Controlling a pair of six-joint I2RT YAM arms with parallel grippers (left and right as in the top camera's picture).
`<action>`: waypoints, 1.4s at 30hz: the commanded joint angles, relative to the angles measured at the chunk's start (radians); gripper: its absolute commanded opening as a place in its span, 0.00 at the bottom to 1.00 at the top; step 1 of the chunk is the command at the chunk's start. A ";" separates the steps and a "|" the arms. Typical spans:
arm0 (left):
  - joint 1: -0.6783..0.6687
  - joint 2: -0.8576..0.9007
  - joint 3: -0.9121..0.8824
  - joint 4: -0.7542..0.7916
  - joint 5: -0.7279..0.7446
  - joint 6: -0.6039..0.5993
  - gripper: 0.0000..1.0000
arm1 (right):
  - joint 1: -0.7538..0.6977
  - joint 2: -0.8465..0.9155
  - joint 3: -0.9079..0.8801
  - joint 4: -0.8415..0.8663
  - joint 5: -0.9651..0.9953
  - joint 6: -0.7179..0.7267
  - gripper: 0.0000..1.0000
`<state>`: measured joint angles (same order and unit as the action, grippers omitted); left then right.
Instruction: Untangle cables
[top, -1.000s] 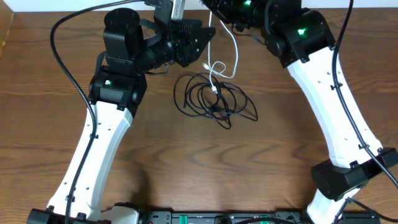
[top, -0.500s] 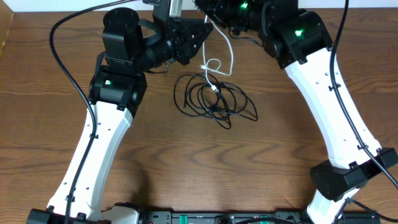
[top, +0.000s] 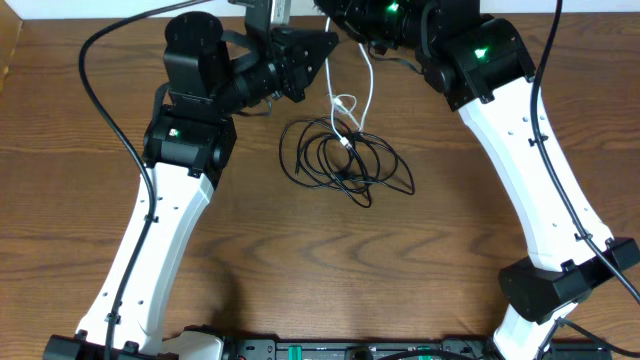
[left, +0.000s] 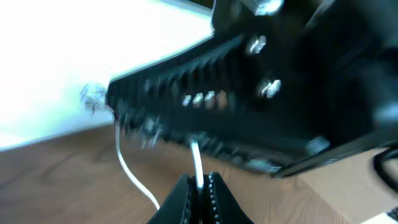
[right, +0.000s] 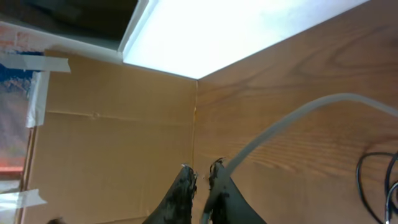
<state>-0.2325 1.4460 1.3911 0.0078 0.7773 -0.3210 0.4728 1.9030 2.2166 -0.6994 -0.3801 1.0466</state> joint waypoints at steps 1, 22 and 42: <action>0.021 -0.002 0.021 0.098 -0.012 -0.119 0.07 | -0.040 -0.003 0.007 -0.006 0.030 -0.034 0.13; 0.141 0.048 0.129 0.341 -0.186 -0.424 0.08 | -0.387 -0.005 0.007 -0.303 -0.257 -0.344 0.64; 0.351 0.570 0.637 0.070 -0.187 -0.365 0.08 | -0.323 -0.005 0.007 -0.416 -0.183 -0.480 0.69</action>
<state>0.0975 1.9663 2.0033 0.0597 0.5953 -0.7048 0.1307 1.9034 2.2166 -1.1088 -0.6003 0.5961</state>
